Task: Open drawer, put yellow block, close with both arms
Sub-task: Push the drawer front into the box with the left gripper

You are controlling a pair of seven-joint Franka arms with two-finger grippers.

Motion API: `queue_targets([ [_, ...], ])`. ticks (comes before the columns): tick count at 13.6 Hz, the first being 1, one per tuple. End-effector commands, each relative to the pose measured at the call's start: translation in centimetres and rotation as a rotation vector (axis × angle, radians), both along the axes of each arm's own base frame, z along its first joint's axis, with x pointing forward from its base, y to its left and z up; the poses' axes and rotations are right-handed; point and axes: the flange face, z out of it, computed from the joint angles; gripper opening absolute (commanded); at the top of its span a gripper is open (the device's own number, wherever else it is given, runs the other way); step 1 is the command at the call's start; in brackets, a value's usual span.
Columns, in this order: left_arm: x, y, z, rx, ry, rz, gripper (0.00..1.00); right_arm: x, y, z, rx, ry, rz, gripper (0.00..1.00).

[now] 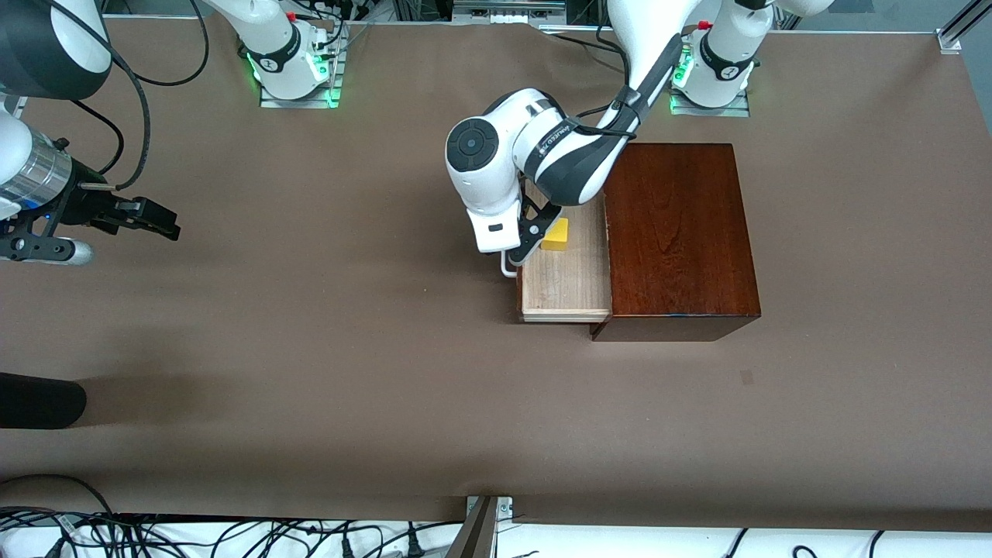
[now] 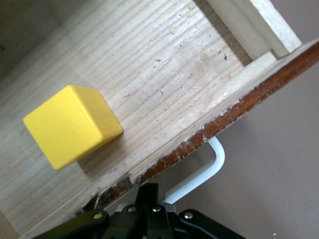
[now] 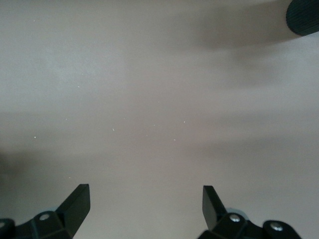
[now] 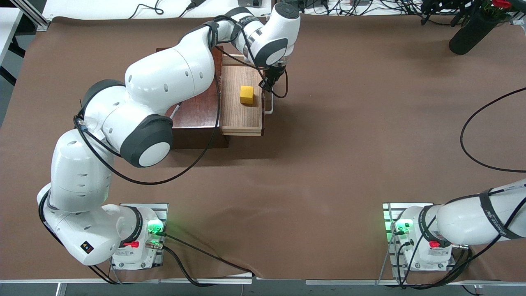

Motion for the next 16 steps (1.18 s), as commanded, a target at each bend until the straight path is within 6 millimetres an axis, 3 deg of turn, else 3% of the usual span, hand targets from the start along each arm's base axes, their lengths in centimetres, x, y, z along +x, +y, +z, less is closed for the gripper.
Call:
queue_targets([
  [1,1.9,2.2,0.9,0.055,-0.017,-0.053,0.00,-0.1,-0.1,0.3,-0.012,-0.004,0.006,1.00],
  [8,4.0,5.4,1.1,0.118,-0.007,-0.075,0.00,0.0,0.0,0.2,-0.012,-0.004,0.008,1.00],
  [11,6.1,8.3,1.0,0.118,0.015,-0.121,0.00,0.0,0.0,0.2,-0.012,-0.004,0.008,1.00],
  [16,7.3,10.7,3.3,0.115,0.029,-0.139,0.00,0.0,0.0,0.2,-0.012,-0.008,0.009,1.00],
])
